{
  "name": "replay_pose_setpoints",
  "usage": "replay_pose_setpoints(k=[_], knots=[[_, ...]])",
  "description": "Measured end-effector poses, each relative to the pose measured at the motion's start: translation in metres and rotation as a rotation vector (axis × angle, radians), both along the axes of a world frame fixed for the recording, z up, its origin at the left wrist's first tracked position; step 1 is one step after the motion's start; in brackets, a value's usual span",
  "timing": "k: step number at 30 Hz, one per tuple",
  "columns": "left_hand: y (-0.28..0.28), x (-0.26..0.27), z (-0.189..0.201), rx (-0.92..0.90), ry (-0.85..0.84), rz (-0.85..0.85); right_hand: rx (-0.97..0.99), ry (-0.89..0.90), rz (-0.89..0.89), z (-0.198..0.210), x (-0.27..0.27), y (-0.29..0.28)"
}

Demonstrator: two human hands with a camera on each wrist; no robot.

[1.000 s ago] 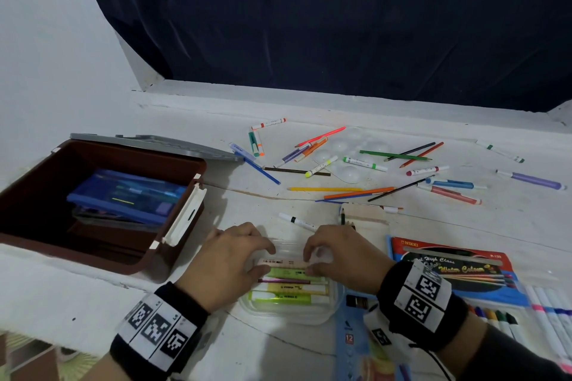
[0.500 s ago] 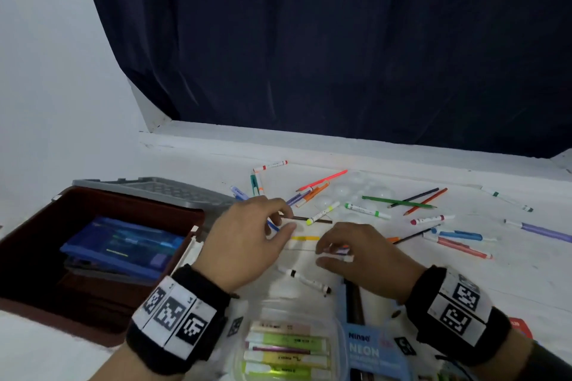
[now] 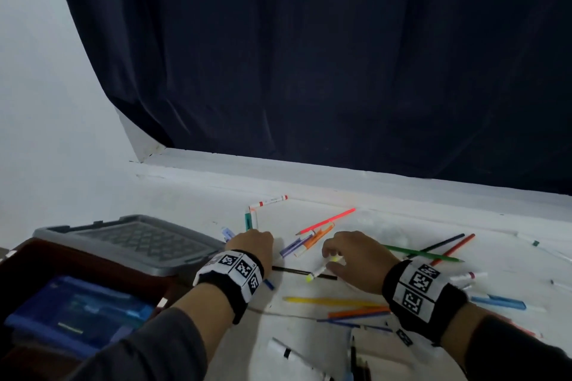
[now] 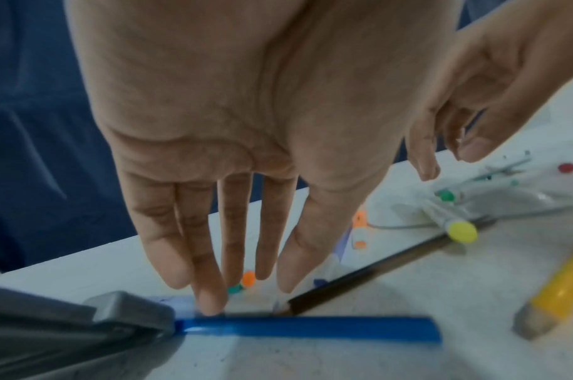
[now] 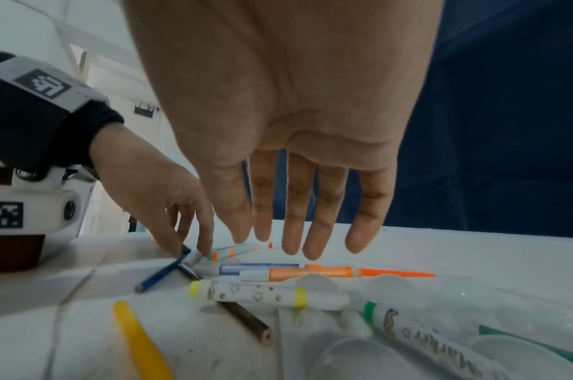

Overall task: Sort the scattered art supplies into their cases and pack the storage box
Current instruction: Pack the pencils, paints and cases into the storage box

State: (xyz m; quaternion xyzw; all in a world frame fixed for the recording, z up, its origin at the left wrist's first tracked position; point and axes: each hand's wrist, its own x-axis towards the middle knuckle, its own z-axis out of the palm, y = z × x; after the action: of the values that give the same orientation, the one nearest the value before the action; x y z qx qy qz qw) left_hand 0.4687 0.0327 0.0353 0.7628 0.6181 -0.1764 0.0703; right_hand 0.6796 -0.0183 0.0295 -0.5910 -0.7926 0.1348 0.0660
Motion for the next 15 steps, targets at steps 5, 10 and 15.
replay_pose_setpoints(k=[5,10,15], knots=[[0.013,0.009,-0.006,-0.012,0.106,-0.056,-0.063,-0.211,0.102,-0.011,-0.002,0.026],[0.011,0.017,-0.001,-0.002,0.152,-0.105,-0.065,-0.302,0.139,-0.02,-0.003,0.036],[0.004,0.02,-0.001,0.019,0.213,-0.239,-0.012,-0.321,0.134,-0.025,-0.004,0.03]])
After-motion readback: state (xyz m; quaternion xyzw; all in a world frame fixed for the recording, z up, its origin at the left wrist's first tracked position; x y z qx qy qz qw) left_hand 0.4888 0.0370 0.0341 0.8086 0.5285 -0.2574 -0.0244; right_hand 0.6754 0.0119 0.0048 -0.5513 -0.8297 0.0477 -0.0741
